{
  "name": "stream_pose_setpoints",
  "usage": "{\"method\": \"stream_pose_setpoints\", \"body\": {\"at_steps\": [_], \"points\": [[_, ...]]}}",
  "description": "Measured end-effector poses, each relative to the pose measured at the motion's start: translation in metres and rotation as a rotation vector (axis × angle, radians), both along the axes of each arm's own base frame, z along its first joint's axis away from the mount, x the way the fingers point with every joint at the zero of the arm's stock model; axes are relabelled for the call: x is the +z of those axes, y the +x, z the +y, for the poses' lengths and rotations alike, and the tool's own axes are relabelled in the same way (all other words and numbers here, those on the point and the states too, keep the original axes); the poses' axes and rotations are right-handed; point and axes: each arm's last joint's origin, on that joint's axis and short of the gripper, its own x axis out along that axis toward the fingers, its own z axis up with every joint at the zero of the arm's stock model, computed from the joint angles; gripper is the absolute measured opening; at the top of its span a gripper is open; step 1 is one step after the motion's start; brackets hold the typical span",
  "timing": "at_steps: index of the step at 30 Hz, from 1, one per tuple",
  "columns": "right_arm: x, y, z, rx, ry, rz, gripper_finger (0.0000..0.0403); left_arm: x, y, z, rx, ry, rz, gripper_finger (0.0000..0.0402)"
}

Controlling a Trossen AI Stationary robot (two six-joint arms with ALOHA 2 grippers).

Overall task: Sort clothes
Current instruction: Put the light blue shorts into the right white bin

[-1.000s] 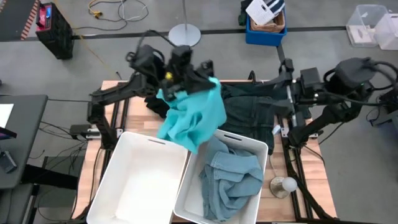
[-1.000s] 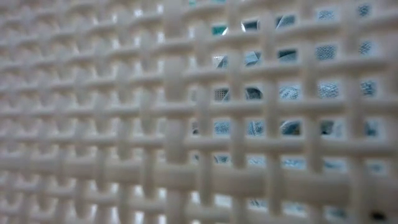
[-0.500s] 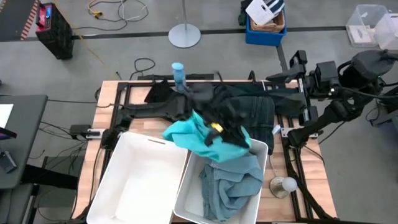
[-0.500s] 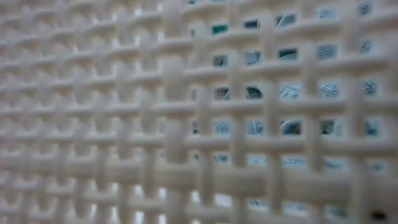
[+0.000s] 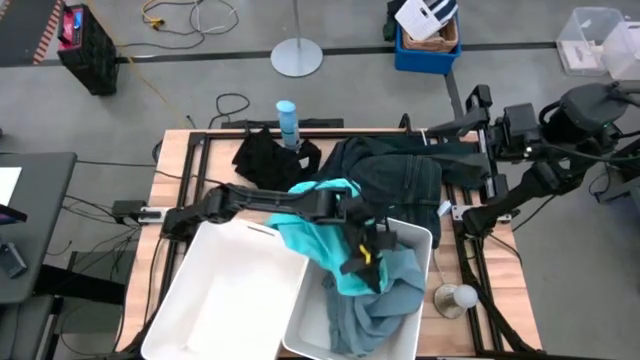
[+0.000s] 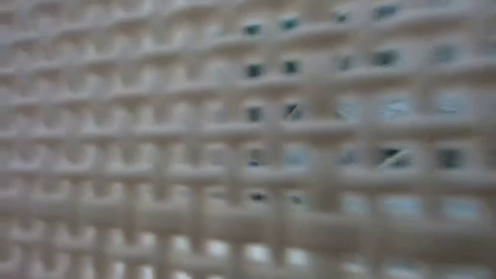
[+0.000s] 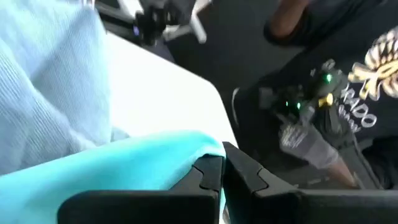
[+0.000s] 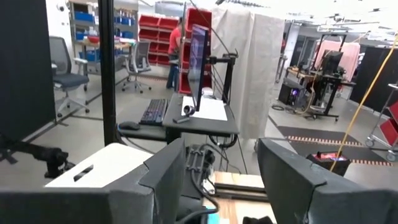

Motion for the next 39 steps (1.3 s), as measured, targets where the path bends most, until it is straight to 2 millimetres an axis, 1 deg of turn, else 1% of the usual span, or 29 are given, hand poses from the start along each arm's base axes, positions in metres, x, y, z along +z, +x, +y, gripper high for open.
{"method": "stream_pose_setpoints", "body": {"at_steps": [2,5,7,9,11,14,17,20,23,25,27,29,32,35,37,39], "points": [[-0.002,0.0,0.0,0.0,-0.009,0.016,0.0219,-0.011,0.003,-0.005,-0.005,0.023,0.015,0.0],[-0.003,0.0,0.0,0.0,-0.025,0.032,0.0219,-0.017,0.004,-0.007,0.031,0.053,0.027,0.0],[-0.004,0.0,0.0,0.0,-0.03,0.038,0.0219,-0.012,0.005,-0.005,0.063,0.068,-0.007,0.0],[-0.004,0.0,0.0,0.0,-0.032,0.043,0.0219,0.004,0.001,-0.001,0.095,0.074,-0.064,0.0],[-0.004,0.0,0.0,0.0,-0.032,0.044,0.0219,0.028,-0.006,0.006,0.138,0.077,-0.157,0.0],[-0.004,0.0,0.0,0.0,-0.033,0.044,0.0219,0.073,-0.024,0.02,0.207,0.081,-0.316,0.0],[-0.004,0.0,0.0,0.0,-0.039,0.043,0.0219,0.118,-0.048,0.034,0.292,0.081,-0.479,0.0],[-0.004,0.0,0.0,0.0,-0.054,0.042,0.0219,0.166,-0.077,0.046,0.354,0.051,-0.69,0.0],[-0.004,0.0,-0.001,-0.004,-0.058,0.04,0.0219,0.212,-0.113,0.052,0.403,0.005,-0.936,0.0],[-0.004,0.0,-0.002,-0.016,-0.061,0.043,0.0219,0.235,-0.134,0.053,0.446,-0.028,-1.08,0.0],[-0.005,0.001,-0.004,-0.028,-0.063,0.049,0.0219,0.251,-0.151,0.054,0.494,-0.053,-1.207,0.0],[-0.005,0.001,-0.006,-0.04,-0.068,0.052,0.0219,0.261,-0.161,0.056,0.553,-0.077,-1.291,0.0],[-0.005,0.002,-0.008,-0.054,-0.085,0.051,0.0219,0.267,-0.166,0.058,0.662,-0.079,-1.339,0.0],[-0.005,0.002,-0.008,-0.058,-0.095,0.05,0.0219,0.267,-0.164,0.06,0.746,-0.077,-1.331,0.0],[-0.005,0.002,-0.009,-0.063,-0.109,0.05,0.0219,0.262,-0.157,0.061,0.784,-0.083,-1.31,0.0],[-0.005,0.002,-0.01,-0.068,-0.111,0.05,0.0219,0.26,-0.153,0.062,0.817,-0.098,-1.291,0.0]]}}
